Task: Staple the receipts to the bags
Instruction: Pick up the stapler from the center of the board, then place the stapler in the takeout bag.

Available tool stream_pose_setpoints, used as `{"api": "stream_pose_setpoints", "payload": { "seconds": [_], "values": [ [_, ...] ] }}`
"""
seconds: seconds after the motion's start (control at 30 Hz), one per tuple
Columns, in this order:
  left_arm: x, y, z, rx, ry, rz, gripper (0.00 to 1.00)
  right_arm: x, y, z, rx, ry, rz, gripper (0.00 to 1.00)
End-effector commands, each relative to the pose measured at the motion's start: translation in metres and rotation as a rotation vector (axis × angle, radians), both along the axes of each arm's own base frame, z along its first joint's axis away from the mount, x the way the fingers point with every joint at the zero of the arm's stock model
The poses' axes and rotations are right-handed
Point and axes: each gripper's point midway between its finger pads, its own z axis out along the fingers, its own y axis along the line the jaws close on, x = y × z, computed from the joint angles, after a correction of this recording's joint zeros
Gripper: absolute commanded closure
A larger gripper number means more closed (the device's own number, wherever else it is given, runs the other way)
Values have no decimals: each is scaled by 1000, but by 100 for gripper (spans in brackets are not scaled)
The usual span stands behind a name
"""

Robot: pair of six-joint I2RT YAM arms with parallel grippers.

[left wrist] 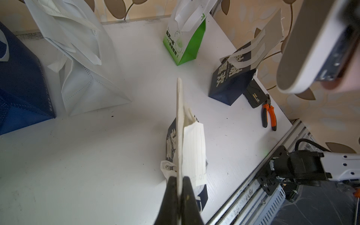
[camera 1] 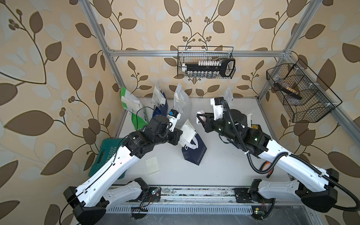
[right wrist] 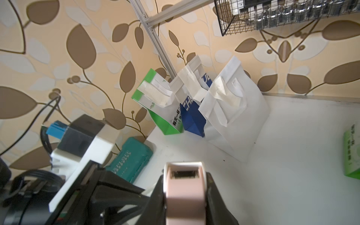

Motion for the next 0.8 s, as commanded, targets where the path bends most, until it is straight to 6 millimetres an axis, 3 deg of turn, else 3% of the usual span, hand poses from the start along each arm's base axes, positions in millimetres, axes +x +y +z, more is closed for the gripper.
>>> {"api": "stream_pose_setpoints", "payload": {
  "seconds": [0.0,0.23,0.77],
  "values": [
    [5,4,16,-65,-24,57,100,-3,28,19,156,-34,35,100],
    [2,1,21,-103,-4,60,100,5,42,16,243,-1,28,100],
    [-3,-7,26,-150,24,30,100,14,64,-8,148,26,-5,100]
  ]
}}
